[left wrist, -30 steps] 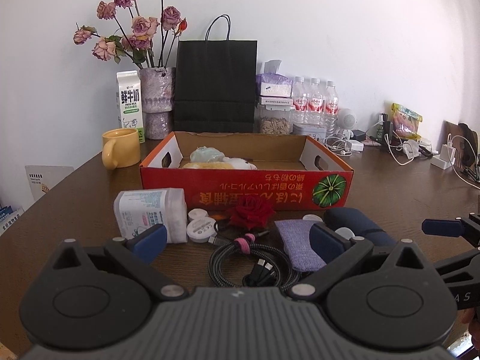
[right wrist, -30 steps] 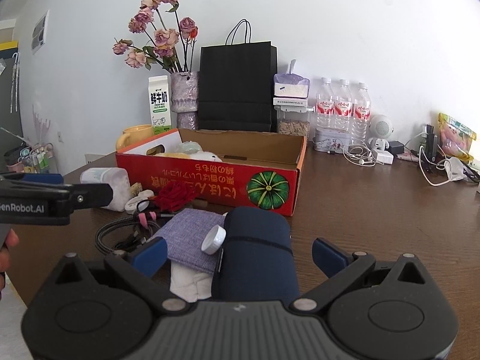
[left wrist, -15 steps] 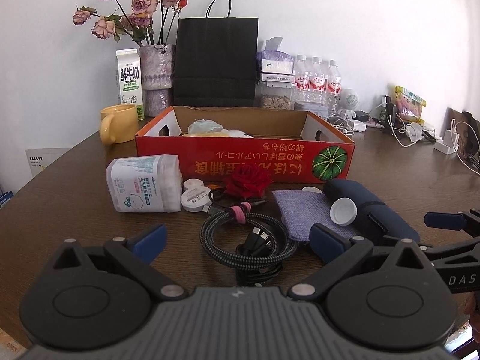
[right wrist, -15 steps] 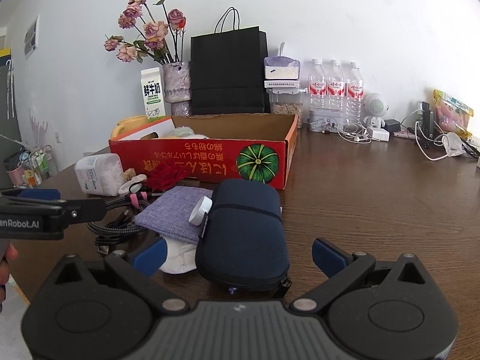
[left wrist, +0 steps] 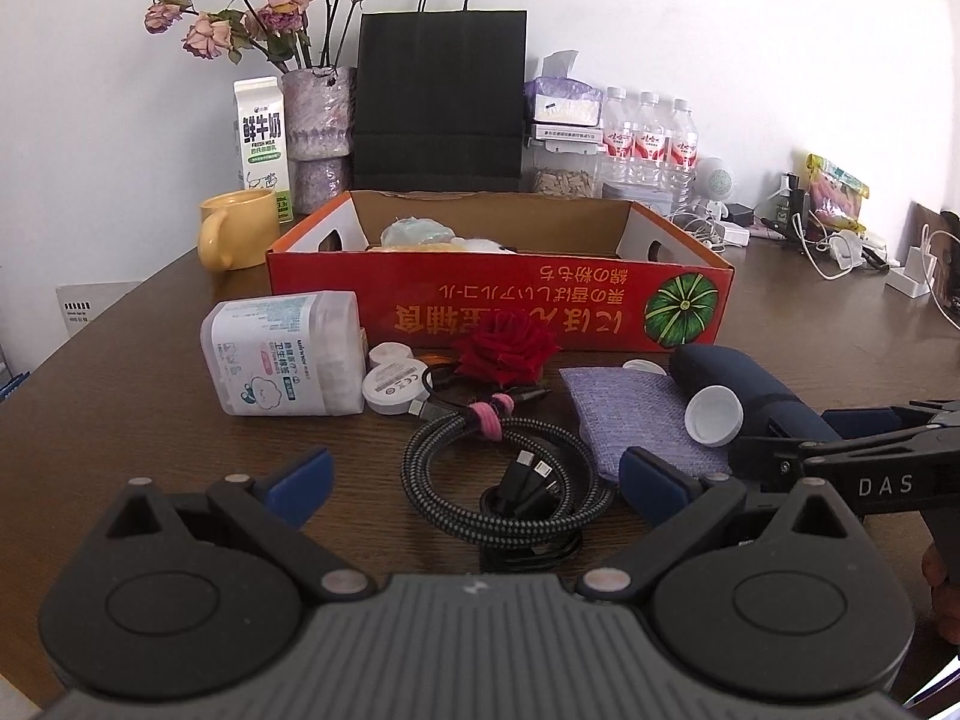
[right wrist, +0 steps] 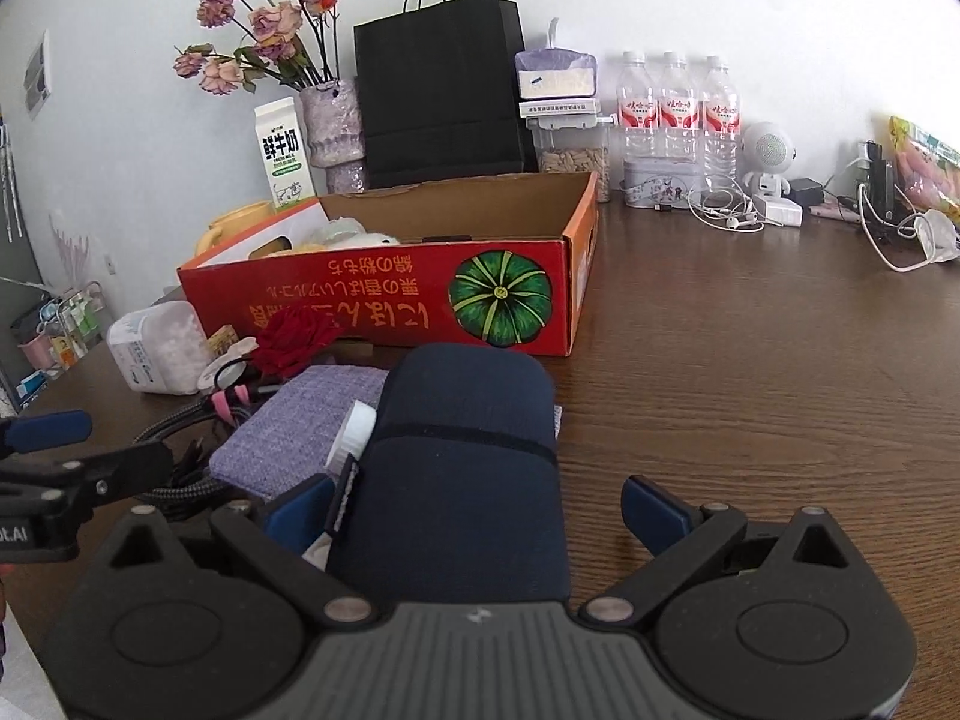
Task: Organize objects
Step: 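Withdraw both grippers and approach the navy pouch with the right gripper, then grasp the navy zippered pouch with the right gripper while the left gripper approaches the braided cable, then grasp the black braided cable with the left gripper while the right gripper lifts the pouch, then carry the braided cable and navy pouch into the red box and release both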
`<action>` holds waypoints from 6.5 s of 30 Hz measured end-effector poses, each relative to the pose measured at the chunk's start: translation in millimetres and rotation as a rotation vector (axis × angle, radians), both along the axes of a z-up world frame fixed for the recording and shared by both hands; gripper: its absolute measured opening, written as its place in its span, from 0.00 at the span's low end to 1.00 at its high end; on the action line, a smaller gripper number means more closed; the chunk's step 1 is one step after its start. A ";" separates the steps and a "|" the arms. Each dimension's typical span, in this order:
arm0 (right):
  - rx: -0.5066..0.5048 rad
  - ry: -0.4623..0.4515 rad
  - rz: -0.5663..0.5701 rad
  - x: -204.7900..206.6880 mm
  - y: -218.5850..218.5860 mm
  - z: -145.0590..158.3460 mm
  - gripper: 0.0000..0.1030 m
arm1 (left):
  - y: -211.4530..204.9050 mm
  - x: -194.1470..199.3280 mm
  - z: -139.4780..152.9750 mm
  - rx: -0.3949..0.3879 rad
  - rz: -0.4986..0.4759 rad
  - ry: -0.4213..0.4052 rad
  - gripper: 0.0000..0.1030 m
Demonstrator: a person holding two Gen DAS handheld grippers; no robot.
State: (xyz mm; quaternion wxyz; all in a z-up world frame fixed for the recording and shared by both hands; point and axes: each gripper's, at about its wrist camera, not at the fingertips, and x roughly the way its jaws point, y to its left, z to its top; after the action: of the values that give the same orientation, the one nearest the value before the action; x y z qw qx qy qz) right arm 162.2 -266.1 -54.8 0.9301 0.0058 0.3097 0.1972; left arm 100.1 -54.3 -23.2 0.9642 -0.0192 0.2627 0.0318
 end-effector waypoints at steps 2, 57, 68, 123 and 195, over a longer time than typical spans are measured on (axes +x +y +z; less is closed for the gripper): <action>0.002 0.006 0.001 1.5 0.9 -0.9 0.89 | 0.2 0.7 -0.7 -0.001 -0.002 0.002 1.00; 0.078 -0.105 0.000 -12.7 -3.3 0.6 0.60 | -10.8 60.5 -18.9 0.051 -0.084 0.168 0.90; 0.084 -0.105 -0.008 -13.2 -3.6 -0.6 0.60 | -9.5 44.1 -13.5 0.037 -0.092 0.111 0.87; -0.029 -0.306 0.008 92.9 85.6 82.0 0.60 | 19.1 137.0 86.2 -0.012 -0.050 -0.212 0.87; -0.070 -0.178 -0.014 50.5 66.0 56.1 1.00 | 31.1 90.4 65.1 -0.002 0.030 -0.104 1.00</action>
State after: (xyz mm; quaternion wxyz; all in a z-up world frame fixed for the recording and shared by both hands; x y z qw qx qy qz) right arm 212.7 -200.1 1.3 0.9549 -0.0421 0.2327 0.1794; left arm 190.5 -23.1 42.0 0.9760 -0.0255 0.2117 0.0448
